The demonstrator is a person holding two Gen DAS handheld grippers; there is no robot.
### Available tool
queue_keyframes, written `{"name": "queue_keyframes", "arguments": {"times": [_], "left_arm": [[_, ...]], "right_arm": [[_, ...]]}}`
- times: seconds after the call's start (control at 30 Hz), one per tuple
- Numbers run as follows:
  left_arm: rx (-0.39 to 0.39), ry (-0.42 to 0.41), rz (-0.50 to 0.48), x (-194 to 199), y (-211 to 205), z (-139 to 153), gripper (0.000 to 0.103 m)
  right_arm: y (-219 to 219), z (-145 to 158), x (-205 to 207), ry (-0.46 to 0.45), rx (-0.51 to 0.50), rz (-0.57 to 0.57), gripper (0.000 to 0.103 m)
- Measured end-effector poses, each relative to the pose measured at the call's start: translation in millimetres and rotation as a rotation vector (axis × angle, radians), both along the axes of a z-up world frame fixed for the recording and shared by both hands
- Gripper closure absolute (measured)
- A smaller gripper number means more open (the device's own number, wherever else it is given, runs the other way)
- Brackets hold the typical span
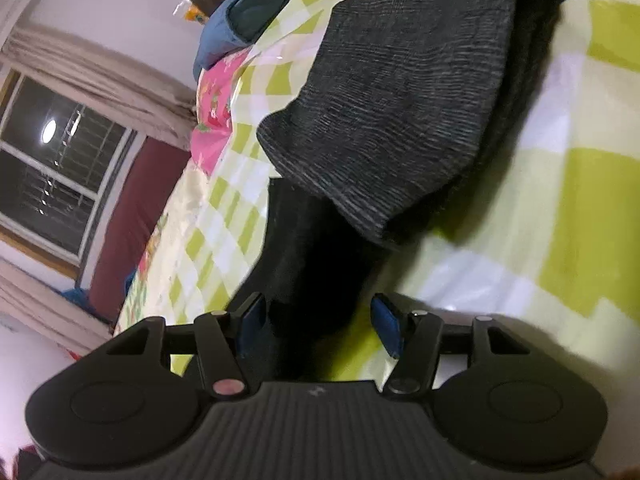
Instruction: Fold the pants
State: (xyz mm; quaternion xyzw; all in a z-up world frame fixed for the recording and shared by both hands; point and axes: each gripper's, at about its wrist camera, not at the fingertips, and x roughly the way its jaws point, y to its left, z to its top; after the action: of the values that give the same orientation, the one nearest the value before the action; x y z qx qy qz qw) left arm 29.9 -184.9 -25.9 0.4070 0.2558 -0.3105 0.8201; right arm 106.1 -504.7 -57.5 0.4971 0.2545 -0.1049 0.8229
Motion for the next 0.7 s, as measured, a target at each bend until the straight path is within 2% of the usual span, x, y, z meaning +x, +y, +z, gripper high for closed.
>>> {"name": "queue_keyframes", "arguments": {"times": [0.17,0.2,0.23,0.27,0.3,0.33,0.5,0.53,0.57,0.63,0.7], "left_arm": [[-0.006,0.001,0.002,3,-1,0,0.061],[-0.009,-0.002,0.004,4,-1,1,0.061],[-0.012,-0.007,0.007,4,-1,3,0.061],[-0.013,-0.013,0.011,5,-1,5,0.061],[-0.015,-0.020,0.015,5,-1,7,0.061],[-0.017,-0.028,0.020,6,0,10,0.061],[-0.053,-0.061,0.048,6,4,28,0.061],[-0.074,-0.068,0.048,3,5,34,0.059],[-0.093,-0.074,0.045,0,7,39,0.051],[-0.115,-0.085,0.044,-7,8,40,0.038],[-0.077,-0.068,0.047,-6,6,28,0.037]], "right_arm": [[2,-16,15,-0.029,0.051,-0.057,0.039],[4,-17,20,-0.036,0.052,-0.064,0.043],[5,-16,22,-0.033,0.051,-0.072,0.053],[6,-16,25,-0.027,0.071,-0.062,0.087],[7,-16,25,-0.042,0.115,-0.049,0.092],[7,-14,21,-0.070,0.151,-0.055,0.092],[-2,22,-14,-0.225,0.181,-0.033,0.093],[-4,30,-23,-0.241,0.165,-0.031,0.093],[-6,37,-30,-0.250,0.142,-0.032,0.094],[-9,41,-37,-0.207,0.065,-0.036,0.095],[-15,26,-34,-0.082,0.045,-0.052,0.094]]}}
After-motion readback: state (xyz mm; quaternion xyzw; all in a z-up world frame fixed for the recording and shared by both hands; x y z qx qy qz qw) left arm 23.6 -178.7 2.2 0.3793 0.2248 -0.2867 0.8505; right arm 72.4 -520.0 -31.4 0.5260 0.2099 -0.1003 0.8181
